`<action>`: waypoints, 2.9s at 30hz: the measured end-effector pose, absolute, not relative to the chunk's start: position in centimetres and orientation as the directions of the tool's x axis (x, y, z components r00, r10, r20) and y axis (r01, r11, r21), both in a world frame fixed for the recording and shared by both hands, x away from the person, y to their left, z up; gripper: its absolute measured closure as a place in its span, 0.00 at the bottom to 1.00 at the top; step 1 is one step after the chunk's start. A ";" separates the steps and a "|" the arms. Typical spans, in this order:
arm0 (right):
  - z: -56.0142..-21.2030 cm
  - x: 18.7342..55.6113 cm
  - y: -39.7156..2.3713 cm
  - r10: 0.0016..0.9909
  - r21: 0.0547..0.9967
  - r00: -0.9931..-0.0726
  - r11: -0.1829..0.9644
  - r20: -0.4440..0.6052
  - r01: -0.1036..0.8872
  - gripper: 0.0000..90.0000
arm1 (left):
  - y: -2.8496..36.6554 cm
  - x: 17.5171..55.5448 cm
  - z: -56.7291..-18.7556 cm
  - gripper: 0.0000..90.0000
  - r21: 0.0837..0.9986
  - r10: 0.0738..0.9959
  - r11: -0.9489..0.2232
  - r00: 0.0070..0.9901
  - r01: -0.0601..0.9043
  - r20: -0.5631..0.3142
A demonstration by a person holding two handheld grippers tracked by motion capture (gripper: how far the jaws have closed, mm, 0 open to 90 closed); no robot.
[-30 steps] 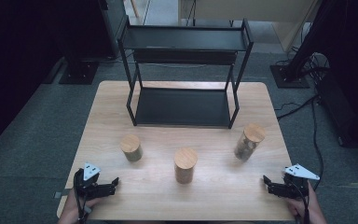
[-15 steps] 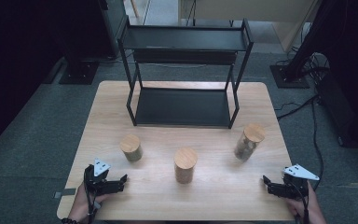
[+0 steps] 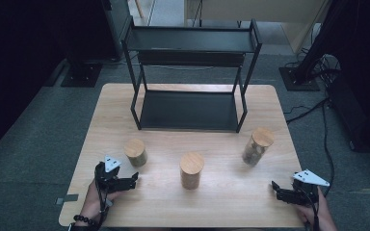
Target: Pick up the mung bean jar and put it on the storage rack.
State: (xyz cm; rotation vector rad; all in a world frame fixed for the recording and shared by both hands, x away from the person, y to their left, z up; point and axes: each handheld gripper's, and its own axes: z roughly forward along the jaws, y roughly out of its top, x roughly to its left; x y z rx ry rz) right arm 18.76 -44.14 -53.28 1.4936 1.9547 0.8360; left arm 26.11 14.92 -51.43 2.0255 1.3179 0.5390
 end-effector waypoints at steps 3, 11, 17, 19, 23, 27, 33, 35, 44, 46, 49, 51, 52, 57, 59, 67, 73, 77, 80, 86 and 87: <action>-53.3 18.7 -44.1 0.969 0.748 -0.243 0.197 -0.049 0.634 0.06 | 14.6 26.4 -51.4 0.04 0.710 0.912 -0.279 0.410 0.646 -0.014; -53.3 18.7 -44.1 0.968 0.748 -0.245 0.198 -0.050 0.633 0.06 | 14.0 27.2 -51.2 0.04 0.707 0.913 -0.271 0.406 0.653 -0.025; -53.3 18.7 -44.1 0.968 0.749 -0.245 0.201 -0.053 0.632 0.06 | 13.6 27.8 -50.9 0.04 0.711 0.915 -0.262 0.403 0.652 -0.032; -53.3 18.7 -44.0 0.968 0.749 -0.246 0.202 -0.053 0.632 0.06 | 13.4 27.9 -50.8 0.04 0.712 0.914 -0.261 0.404 0.653 -0.035; -53.3 18.7 -44.0 0.967 0.749 -0.248 0.205 -0.056 0.630 0.06 | 13.0 28.1 -50.7 0.04 0.712 0.914 -0.260 0.405 0.653 -0.038; -53.3 18.7 -44.0 0.967 0.749 -0.248 0.206 -0.058 0.629 0.06 | 12.6 28.5 -50.6 0.04 0.708 0.914 -0.260 0.404 0.656 -0.039; -53.3 18.7 -44.0 0.967 0.750 -0.248 0.208 -0.060 0.628 0.06 | 12.1 28.8 -50.6 0.05 0.708 0.914 -0.257 0.404 0.658 -0.044; -53.3 18.7 -44.0 0.967 0.750 -0.248 0.209 -0.061 0.628 0.06 | 12.0 28.9 -50.6 0.05 0.706 0.914 -0.256 0.404 0.660 -0.046; -53.3 18.7 -44.0 0.966 0.749 -0.250 0.209 -0.060 0.628 0.06 | 11.7 29.5 -50.8 0.07 0.707 0.922 -0.238 0.383 0.666 -0.050; -53.3 18.7 -44.0 0.966 0.750 -0.251 0.211 -0.061 0.627 0.06 | 11.7 29.7 -50.7 0.07 0.710 0.926 -0.235 0.376 0.664 -0.046; -53.3 18.7 -44.0 0.966 0.750 -0.251 0.209 -0.059 0.628 0.06 | 11.6 30.0 -50.5 0.09 0.717 0.930 -0.226 0.365 0.660 -0.043; -53.3 18.7 -44.0 0.966 0.750 -0.252 0.209 -0.059 0.628 0.06 | 11.6 30.1 -50.4 0.13 0.720 0.932 -0.221 0.361 0.658 -0.044; -53.3 18.7 -44.0 0.966 0.749 -0.252 0.209 -0.059 0.628 0.06 | 11.6 30.2 -50.4 0.13 0.720 0.931 -0.223 0.363 0.657 -0.043; -53.3 18.7 -44.0 0.966 0.749 -0.252 0.209 -0.059 0.628 0.06 | 11.3 30.5 -50.2 0.16 0.717 0.931 -0.228 0.362 0.659 -0.037; -53.3 18.7 -44.0 0.965 0.750 -0.254 0.210 -0.059 0.627 0.06 | 11.2 30.6 -50.1 0.17 0.719 0.932 -0.229 0.360 0.657 -0.032; -53.3 18.6 -44.0 0.964 0.750 -0.257 0.214 -0.061 0.626 0.06 | 10.6 31.0 -49.8 0.24 0.728 0.936 -0.231 0.352 0.646 -0.015; -53.3 18.6 -43.9 0.964 0.750 -0.258 0.217 -0.063 0.625 0.06 | 10.3 31.4 -49.6 0.26 0.737 0.940 -0.223 0.340 0.638 -0.010; -53.3 18.6 -43.9 0.963 0.750 -0.261 0.218 -0.063 0.625 0.06 | 10.2 31.7 -49.4 0.27 0.735 0.944 -0.223 0.331 0.641 -0.002; -53.3 18.6 -43.9 0.963 0.750 -0.261 0.217 -0.061 0.625 0.06 | 10.1 31.8 -49.4 0.28 0.733 0.945 -0.223 0.327 0.642 0.001; -53.3 18.7 -44.0 0.963 0.749 -0.264 0.217 -0.058 0.626 0.06 | 10.1 32.0 -49.2 0.28 0.727 0.946 -0.229 0.323 0.648 0.010; -53.3 18.7 -44.0 0.962 0.749 -0.265 0.217 -0.057 0.626 0.06 | 10.0 32.0 -49.2 0.28 0.726 0.946 -0.229 0.323 0.648 0.011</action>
